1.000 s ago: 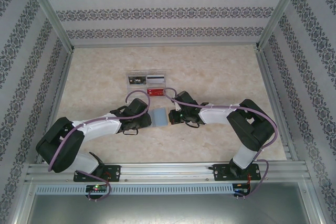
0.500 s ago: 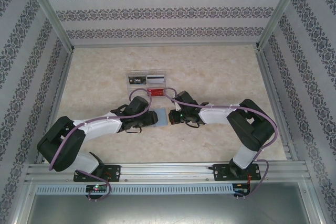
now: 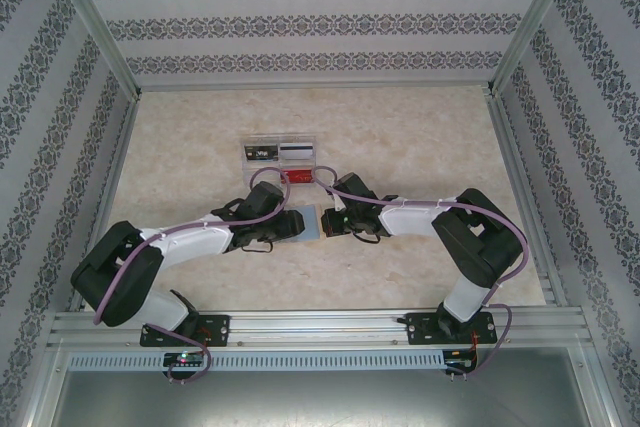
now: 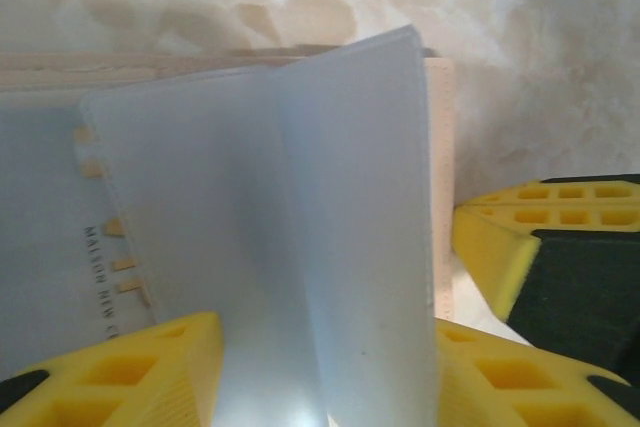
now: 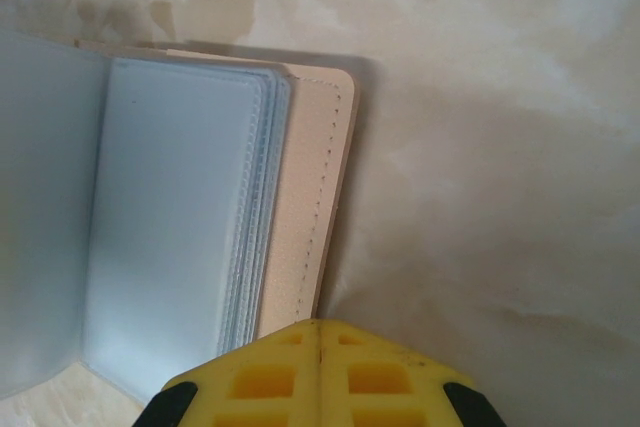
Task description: Take the credit cards out of the card holder
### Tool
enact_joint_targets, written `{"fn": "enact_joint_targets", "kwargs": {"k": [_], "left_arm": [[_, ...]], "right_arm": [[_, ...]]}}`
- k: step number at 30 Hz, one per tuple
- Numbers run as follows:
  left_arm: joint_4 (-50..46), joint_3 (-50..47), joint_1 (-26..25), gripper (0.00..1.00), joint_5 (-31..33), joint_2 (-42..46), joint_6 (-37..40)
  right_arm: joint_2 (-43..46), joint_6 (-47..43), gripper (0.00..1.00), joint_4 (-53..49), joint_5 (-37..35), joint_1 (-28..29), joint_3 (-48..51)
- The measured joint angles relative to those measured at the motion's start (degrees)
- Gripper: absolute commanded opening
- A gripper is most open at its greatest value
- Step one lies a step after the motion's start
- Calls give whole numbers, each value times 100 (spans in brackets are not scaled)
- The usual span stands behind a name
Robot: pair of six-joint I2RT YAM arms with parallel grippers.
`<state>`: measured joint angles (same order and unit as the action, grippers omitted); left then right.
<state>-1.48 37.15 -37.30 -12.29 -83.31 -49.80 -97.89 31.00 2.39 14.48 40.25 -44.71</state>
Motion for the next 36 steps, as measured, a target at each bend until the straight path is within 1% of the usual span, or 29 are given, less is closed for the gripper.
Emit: {"fn": "enact_joint_targets", "kwargs": {"k": [4, 9, 12, 16, 20, 26, 32, 36], "left_arm": [[157, 197, -133, 50, -142, -229, 4], [256, 291, -236, 50, -232, -225, 7], [238, 291, -251, 50, -232, -57, 20], [195, 291, -251, 51, -203, 407, 90], [7, 291, -251, 54, 4, 892, 175], [-531, 216, -197, 55, 564, 1314, 177], [-743, -238, 70, 55, 721, 1180, 170], [-802, -306, 103, 54, 763, 933, 162]], "right_arm": [[0, 28, 0, 2, 0, -2, 0], [0, 37, 0, 2, 0, -4, 0], [0, 39, 0, 2, 17, -33, 0], [0, 39, 0, 4, 20, -37, 0], [-2, 39, 0, 4, 20, -37, 0], [-2, 39, 0, 7, 22, -37, 0], [-4, 39, 0, 9, 44, -37, 0], [-4, 39, 0, 9, 46, -37, 0]]}}
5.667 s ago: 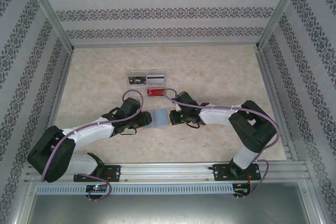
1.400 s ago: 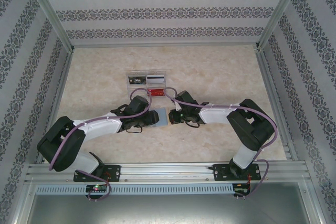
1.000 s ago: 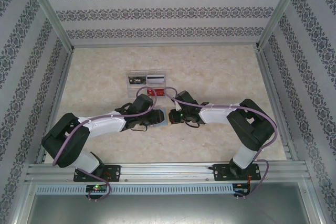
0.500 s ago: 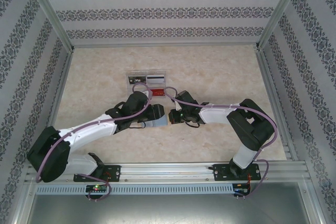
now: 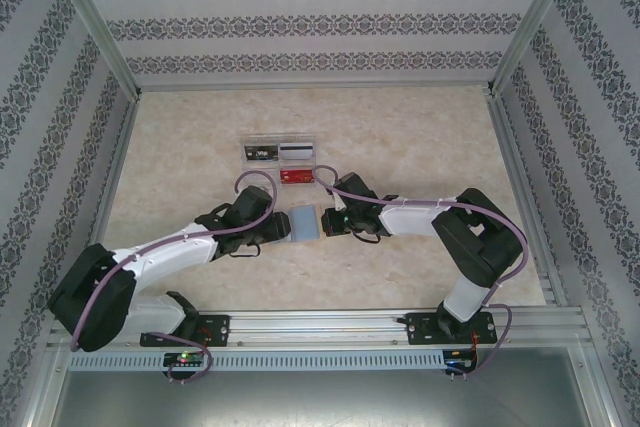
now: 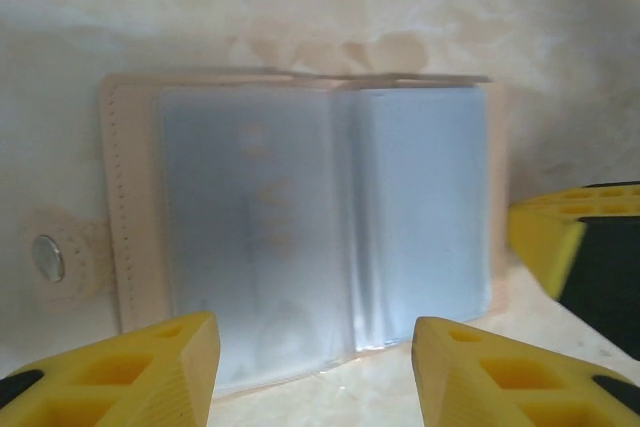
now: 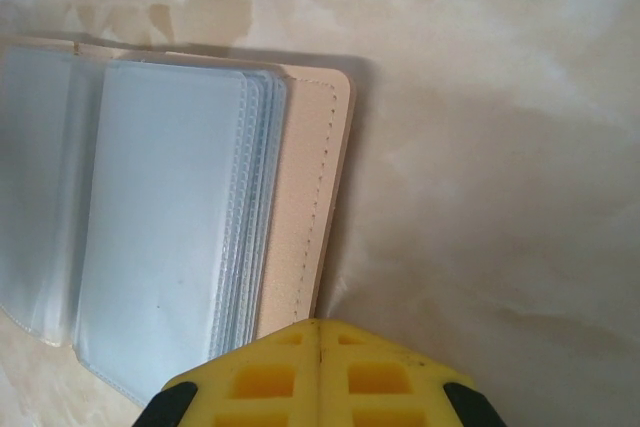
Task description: Take the credit cards out of the card holder
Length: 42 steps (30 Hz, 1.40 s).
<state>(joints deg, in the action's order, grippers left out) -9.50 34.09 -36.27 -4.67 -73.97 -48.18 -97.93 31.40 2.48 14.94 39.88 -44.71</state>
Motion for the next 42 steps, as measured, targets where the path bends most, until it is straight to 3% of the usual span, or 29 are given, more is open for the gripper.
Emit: {"fn": "enact_joint_targets", "kwargs": {"k": [26, 42], "left_arm": [[111, -2, 42, 53, 22, -625, -7], [629, -2, 76, 62, -581, -629, 15]], "right_arm": [[-7, 0, 0, 7, 17, 0, 0], [-17, 0, 0, 17, 42, 0, 0]]}}
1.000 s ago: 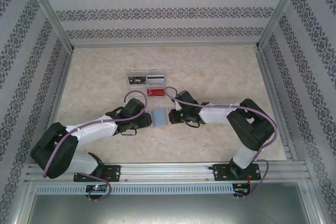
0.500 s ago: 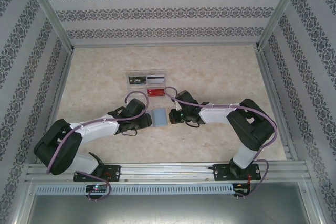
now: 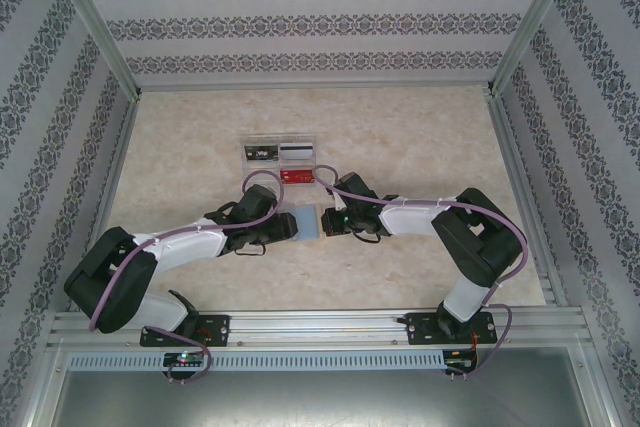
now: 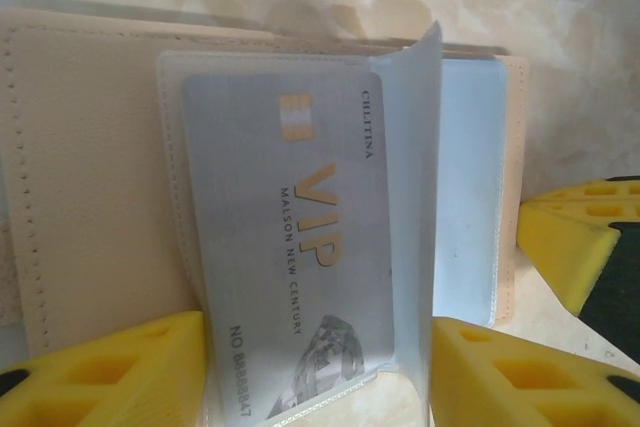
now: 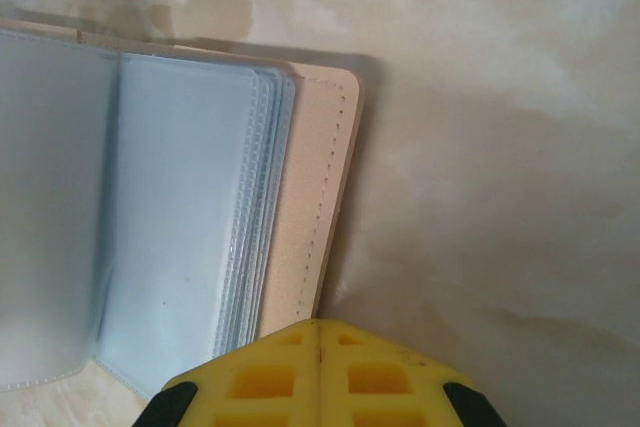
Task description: Take the credit cards out of the card holder
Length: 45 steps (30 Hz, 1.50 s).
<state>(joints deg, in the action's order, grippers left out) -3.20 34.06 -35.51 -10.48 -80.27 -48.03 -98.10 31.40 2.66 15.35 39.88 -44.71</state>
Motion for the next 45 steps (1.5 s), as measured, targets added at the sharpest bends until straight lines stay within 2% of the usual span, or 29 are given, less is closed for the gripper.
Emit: {"fn": "enact_joint_targets", "kwargs": {"k": [12, 27, 32, 37, 41, 45], "left_arm": [[17, 4, 0, 99, -26, 109, 94], [-155, 28, 0, 99, 44, 498, 166], [-282, 28, 2, 83, 216, 789, 260], [-280, -103, 81, 51, 306, 918, 308], [-269, -337, 334, 27, 275, 940, 341], [-203, -533, 599, 16, 153, 940, 411]], "right_arm": [[0, 0, 0, 2, 2, -2, 0], [4, 0, 2, 2, -2, -2, 0], [225, -9, 8, 22, -116, 0, 179], [769, -24, 12, -24, -269, 35, 256], [1012, -15, 13, -72, -376, 302, 149], [903, 72, 13, -72, -372, 562, -138]]}}
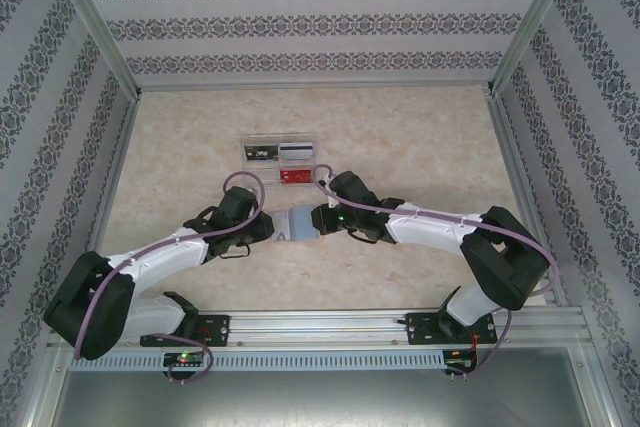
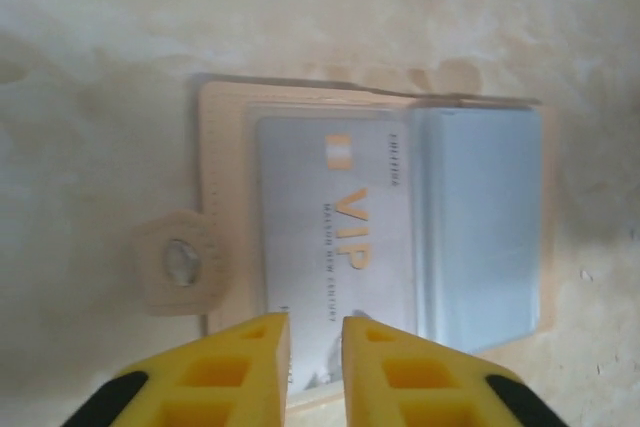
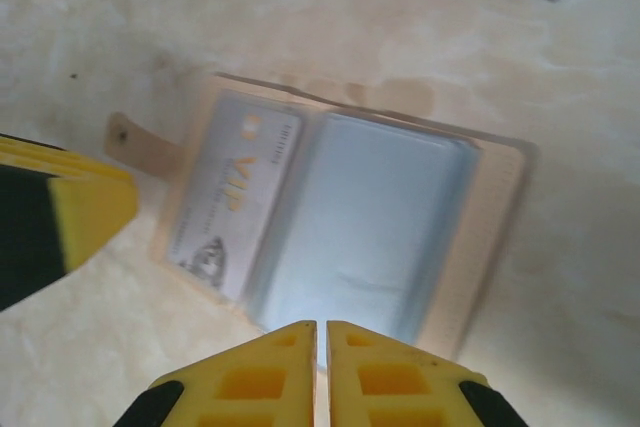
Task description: Take the credit cards out of the card holder
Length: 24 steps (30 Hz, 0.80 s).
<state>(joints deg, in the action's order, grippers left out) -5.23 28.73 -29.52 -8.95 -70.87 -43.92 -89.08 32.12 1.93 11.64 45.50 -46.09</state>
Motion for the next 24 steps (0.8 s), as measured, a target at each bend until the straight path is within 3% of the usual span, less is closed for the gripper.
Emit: {"fn": "enact_joint_targets", "kwargs": {"k": [24], "left_arm": [[610, -76, 190, 11, -446, -758, 66]], "right_arm": [[-1445, 872, 18, 138, 417, 315, -907]]}}
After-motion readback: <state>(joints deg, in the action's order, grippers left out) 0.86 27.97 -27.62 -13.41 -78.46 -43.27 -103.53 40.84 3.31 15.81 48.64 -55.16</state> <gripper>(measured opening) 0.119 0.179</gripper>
